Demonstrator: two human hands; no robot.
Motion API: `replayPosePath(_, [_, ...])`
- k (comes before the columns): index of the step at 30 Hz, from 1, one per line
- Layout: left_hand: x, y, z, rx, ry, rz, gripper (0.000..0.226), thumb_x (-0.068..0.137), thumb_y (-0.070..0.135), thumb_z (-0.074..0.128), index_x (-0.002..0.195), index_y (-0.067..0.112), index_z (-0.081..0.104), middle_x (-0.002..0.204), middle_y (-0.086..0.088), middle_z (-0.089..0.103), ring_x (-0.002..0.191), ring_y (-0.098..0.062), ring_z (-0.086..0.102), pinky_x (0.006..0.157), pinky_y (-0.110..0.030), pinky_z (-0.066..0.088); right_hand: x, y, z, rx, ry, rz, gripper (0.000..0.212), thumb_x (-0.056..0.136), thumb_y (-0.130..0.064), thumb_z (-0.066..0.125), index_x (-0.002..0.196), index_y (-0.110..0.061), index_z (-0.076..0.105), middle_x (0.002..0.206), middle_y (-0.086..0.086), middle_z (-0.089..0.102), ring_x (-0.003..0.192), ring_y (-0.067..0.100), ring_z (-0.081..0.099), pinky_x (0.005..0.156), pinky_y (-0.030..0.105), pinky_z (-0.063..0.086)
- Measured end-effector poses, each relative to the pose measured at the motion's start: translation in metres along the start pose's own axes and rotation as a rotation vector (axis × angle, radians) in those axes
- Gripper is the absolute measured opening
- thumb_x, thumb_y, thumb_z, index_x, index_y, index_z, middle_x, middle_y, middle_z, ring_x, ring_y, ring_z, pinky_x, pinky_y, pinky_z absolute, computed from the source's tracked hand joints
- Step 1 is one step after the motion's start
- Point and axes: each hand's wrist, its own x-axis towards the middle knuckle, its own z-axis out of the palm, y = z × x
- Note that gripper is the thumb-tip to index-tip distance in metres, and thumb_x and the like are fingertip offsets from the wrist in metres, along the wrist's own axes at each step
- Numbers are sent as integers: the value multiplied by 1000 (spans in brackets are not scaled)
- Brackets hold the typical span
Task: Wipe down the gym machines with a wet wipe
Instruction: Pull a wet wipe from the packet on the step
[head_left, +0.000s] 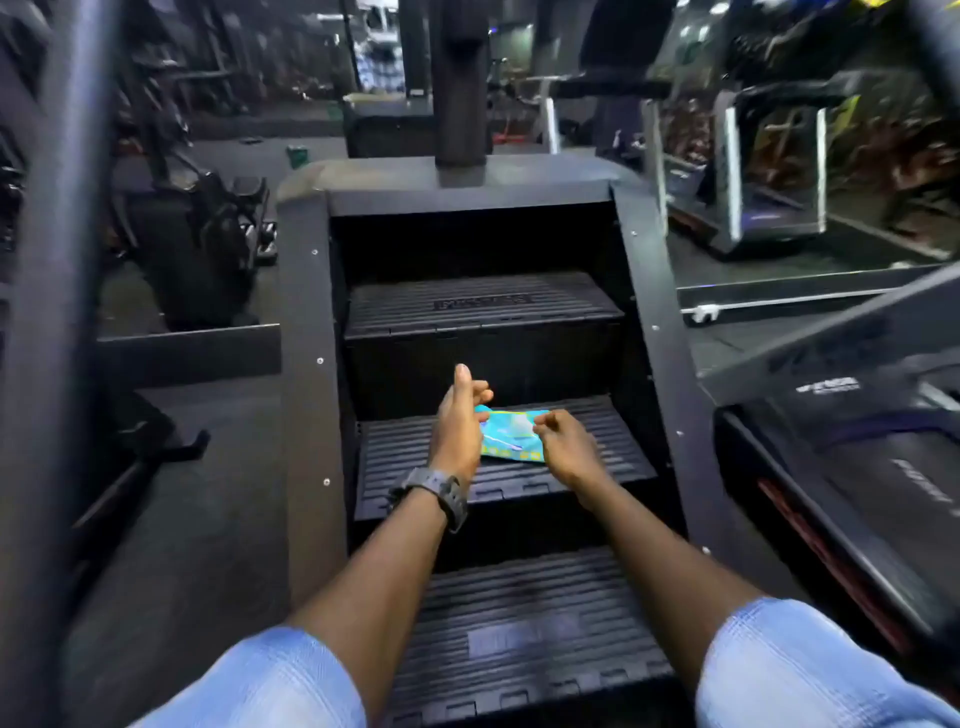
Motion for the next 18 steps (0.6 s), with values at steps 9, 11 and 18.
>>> replayPosePath(9, [70, -28, 22, -46, 111, -93, 49, 101, 54, 27, 95, 22, 64, 108, -3, 67, 89, -18, 58, 73, -28, 45, 91, 47, 55, -479, -268, 7, 45, 94, -32, 51, 139, -28, 48, 153, 6, 33, 139, 32, 28, 111, 45, 31])
replayPosePath(11, [75, -37, 20, -43, 148, -100, 51, 100, 57, 27, 96, 21, 64, 108, -3, 68, 96, -22, 62, 73, -29, 47, 97, 52, 59, -482, -251, 13, 49, 94, -38, 54, 140, -23, 47, 148, 4, 42, 136, 31, 32, 107, 43, 34])
replayPosePath(18, [57, 2, 8, -31, 182, -34, 55, 103, 51, 21, 111, 15, 62, 110, 0, 65, 92, -14, 59, 67, -24, 42, 89, -7, 10, 44, 130, -157, 15, 78, -25, 77, 89, -14, 73, 91, -2, 72, 85, 13, 62, 73, 20, 39])
